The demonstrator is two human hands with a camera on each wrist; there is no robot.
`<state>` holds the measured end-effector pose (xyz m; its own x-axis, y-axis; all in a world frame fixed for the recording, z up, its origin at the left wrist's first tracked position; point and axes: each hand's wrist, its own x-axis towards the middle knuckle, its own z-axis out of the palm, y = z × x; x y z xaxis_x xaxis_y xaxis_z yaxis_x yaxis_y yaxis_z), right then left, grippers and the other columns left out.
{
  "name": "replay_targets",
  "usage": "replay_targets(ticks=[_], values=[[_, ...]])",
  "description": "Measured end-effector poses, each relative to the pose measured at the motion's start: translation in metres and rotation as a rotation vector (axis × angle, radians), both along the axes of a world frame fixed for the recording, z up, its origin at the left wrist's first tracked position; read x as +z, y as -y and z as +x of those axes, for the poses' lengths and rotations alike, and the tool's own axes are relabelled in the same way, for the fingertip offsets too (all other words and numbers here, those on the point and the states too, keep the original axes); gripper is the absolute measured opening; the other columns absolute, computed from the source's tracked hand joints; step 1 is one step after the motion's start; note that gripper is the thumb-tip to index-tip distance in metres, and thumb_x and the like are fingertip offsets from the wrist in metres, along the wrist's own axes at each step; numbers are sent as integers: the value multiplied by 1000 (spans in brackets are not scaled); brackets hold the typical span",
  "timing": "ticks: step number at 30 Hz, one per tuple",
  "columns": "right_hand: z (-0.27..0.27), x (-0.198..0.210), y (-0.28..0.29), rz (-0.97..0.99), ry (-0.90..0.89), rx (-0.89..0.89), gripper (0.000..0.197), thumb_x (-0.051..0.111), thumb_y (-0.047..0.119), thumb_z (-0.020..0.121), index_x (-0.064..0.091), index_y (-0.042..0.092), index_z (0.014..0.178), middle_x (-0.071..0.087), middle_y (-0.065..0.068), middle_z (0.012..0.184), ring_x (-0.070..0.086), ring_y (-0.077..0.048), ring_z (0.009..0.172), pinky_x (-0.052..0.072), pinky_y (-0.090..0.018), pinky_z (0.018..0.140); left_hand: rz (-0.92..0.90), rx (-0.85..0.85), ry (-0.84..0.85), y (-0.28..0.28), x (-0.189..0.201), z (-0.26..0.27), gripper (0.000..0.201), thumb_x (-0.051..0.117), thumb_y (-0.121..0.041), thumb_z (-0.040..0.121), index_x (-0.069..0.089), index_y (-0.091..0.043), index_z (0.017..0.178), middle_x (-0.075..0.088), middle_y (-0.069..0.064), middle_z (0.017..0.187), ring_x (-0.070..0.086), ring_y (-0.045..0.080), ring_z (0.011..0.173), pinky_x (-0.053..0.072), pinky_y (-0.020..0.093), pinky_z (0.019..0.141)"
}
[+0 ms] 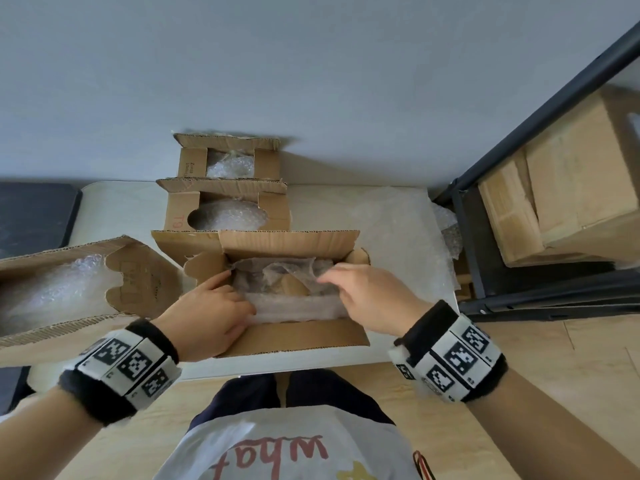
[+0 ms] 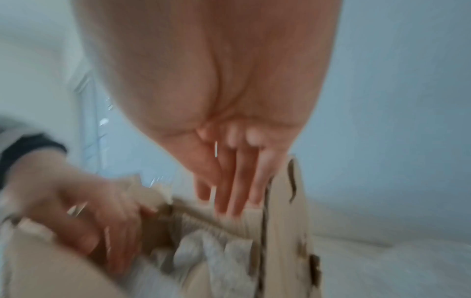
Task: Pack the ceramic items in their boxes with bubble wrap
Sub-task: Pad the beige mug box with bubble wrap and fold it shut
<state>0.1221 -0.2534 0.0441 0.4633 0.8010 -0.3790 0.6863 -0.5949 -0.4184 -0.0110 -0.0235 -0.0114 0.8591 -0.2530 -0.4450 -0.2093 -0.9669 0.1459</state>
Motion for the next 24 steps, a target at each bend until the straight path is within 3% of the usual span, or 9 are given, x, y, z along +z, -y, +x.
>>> replay_targets(ticks=[2, 5, 7, 9, 12, 16, 19, 22, 24], values=[[12, 7, 18, 369, 251, -165, 31, 51, 0, 89, 62, 12, 116, 65, -1, 110, 61, -14, 92, 45, -20, 71, -49, 77, 127, 3, 6, -13, 62, 9, -60, 92, 64, -35, 106, 65, -16, 109, 56, 7, 113, 4, 34, 117], [39, -8, 44, 491, 480, -475, 17, 55, 1, 89, 64, 7, 103, 66, -3, 96, 61, -15, 85, 44, -21, 66, -85, 172, 198, 10, 7, -32, 63, 22, -64, 91, 69, -26, 108, 61, 3, 128, 50, 23, 127, 18, 46, 112], [57, -36, 57, 349, 389, -655, 17, 56, 6, 91, 62, 7, 106, 64, -7, 103, 60, -22, 95, 43, -24, 71, -73, 237, 165, 13, 3, -38, 71, 26, -71, 87, 65, -21, 119, 40, 11, 147, 31, 26, 139, 15, 45, 113], [69, -71, 66, 105, 257, -750, 29, 59, 14, 91, 56, 8, 119, 56, -9, 123, 52, -25, 113, 43, -30, 82, -70, 298, 132, 15, 0, -40, 82, 30, -76, 81, 58, -15, 129, 25, 14, 154, 22, 27, 142, 9, 40, 115], [71, -117, 74, -182, 72, -771, 61, 66, 25, 87, 38, 13, 140, 34, -8, 147, 36, -25, 132, 36, -39, 102, -63, 364, 107, 18, -2, -37, 95, 29, -79, 76, 49, -8, 136, 19, 18, 154, 22, 31, 140, 1, 32, 116], [63, -154, 78, -362, -53, -802, 87, 69, 36, 83, 14, 21, 149, 9, -5, 157, 18, -25, 143, 19, -51, 112, -81, 440, 106, 20, -4, -30, 111, 23, -84, 74, 33, 2, 143, 16, 19, 154, 18, 27, 141, 2, 28, 115], [55, -167, 84, -367, 36, -747, 72, 62, 38, 87, 24, 21, 146, 20, -6, 152, 28, -24, 138, 22, -46, 112, -88, 480, 110, 19, -11, -28, 119, 25, -86, 68, 17, 2, 146, 7, 13, 157, 12, 25, 144, 5, 31, 115], [45, -172, 93, -229, 128, -707, 45, 58, 29, 91, 45, 18, 133, 43, -6, 136, 45, -23, 122, 37, -34, 100, -96, 491, 125, 18, -17, -29, 120, 28, -85, 65, 12, 0, 147, 1, 9, 158, 8, 24, 145, 12, 37, 116], [36, -174, 98, -93, 76, -763, 32, 56, 21, 93, 54, 15, 125, 51, -6, 130, 51, -22, 115, 40, -29, 95, -116, 509, 128, 16, -20, -29, 121, 28, -87, 63, 6, -4, 148, -6, 4, 159, 2, 21, 146, 16, 40, 115]])
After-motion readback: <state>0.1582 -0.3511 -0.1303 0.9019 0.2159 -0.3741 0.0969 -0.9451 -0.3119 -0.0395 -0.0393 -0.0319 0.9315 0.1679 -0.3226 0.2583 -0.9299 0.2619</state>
